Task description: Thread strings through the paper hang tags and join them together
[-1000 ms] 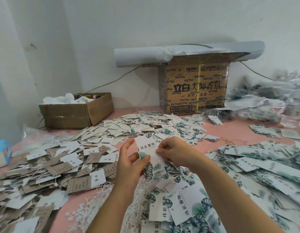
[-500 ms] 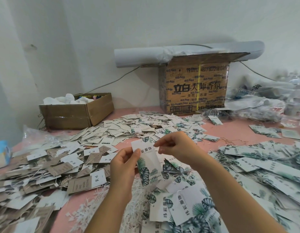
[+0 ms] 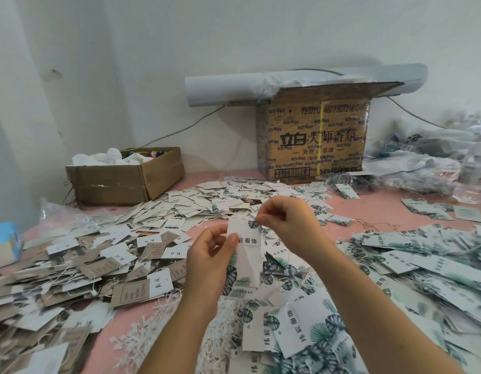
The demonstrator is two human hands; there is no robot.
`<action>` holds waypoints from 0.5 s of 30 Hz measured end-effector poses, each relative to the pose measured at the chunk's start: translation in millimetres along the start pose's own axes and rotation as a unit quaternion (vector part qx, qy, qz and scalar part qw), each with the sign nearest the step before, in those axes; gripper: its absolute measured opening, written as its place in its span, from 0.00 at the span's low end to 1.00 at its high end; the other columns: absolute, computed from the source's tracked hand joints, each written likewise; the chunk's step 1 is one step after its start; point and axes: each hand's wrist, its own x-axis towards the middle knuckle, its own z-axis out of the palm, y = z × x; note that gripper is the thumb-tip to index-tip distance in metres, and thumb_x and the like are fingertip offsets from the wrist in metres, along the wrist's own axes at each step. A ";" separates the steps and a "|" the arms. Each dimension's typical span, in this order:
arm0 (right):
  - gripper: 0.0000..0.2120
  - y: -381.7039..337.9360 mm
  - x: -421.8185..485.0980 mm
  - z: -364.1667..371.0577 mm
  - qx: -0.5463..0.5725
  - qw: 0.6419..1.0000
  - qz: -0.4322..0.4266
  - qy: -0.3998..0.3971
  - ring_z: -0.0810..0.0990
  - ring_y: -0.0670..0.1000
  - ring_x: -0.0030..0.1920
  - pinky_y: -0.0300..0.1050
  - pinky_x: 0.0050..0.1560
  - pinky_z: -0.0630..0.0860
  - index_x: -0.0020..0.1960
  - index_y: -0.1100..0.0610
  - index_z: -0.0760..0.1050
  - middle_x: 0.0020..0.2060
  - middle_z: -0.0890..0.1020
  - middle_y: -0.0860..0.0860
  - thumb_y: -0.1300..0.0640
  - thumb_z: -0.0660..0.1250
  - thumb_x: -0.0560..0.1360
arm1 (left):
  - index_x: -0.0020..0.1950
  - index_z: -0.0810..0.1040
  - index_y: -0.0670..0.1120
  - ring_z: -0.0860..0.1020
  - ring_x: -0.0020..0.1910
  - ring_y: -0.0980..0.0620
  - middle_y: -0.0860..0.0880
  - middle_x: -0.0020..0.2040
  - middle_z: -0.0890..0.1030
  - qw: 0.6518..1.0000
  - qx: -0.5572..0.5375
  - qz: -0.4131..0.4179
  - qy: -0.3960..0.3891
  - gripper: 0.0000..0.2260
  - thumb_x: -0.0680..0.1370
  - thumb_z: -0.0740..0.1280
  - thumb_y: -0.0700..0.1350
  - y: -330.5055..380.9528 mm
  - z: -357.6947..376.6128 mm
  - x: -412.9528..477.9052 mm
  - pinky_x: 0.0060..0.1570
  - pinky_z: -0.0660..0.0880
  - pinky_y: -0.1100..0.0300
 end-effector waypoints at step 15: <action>0.06 -11.1 -3.1 4.4 -0.179 0.975 -0.131 0.025 0.68 0.46 0.46 0.34 0.44 0.59 0.47 0.58 0.79 0.43 0.75 0.48 0.59 0.64 0.76 | 0.51 0.78 0.51 0.82 0.45 0.54 0.55 0.45 0.84 0.999 -0.013 0.036 -0.017 0.08 0.77 0.66 0.39 8.6 6.6 -1.4 0.44 0.78 0.58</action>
